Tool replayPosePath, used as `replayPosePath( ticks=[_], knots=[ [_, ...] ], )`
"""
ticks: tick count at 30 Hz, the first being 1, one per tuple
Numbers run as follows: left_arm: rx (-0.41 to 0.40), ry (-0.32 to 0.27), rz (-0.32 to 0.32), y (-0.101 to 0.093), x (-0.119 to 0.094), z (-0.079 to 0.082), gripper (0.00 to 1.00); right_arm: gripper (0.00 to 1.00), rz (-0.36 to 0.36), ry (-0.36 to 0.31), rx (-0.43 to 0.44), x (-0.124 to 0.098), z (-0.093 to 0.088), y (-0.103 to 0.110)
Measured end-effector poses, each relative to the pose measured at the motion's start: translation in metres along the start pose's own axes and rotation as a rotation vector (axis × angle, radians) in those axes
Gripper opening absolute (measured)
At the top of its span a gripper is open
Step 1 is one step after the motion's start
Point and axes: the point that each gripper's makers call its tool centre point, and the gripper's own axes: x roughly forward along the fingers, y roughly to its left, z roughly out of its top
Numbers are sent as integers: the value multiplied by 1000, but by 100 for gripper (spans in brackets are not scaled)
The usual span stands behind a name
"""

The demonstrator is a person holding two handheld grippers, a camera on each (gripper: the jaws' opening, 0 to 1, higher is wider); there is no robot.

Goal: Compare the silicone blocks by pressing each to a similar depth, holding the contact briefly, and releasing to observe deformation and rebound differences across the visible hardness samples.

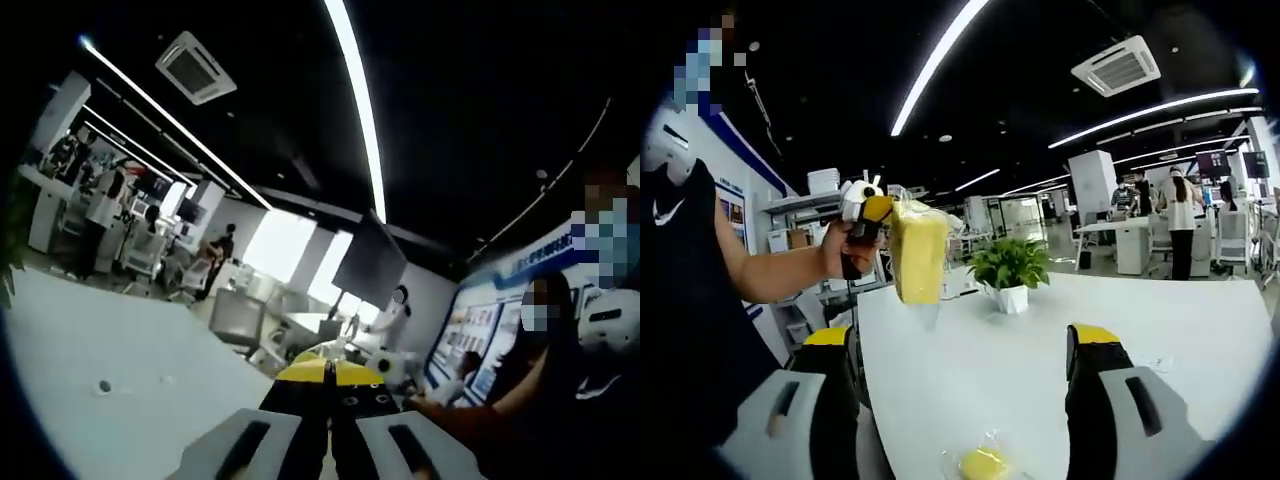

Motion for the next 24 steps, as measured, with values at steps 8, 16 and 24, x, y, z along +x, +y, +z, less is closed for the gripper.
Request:
replayPosePath(
  ticks=[8,16,24],
  knots=[
    [-11,6,-27,-9,3,-4,0,77,97,1,-21,26,10,26],
    [-40,-1,-50,-15,4,-6,0,74,161,-5,-45,37,26,39],
    [-73,-22,-68,-17,2,-3,0,62,226,-15,-52,48,42,55]
  ],
)
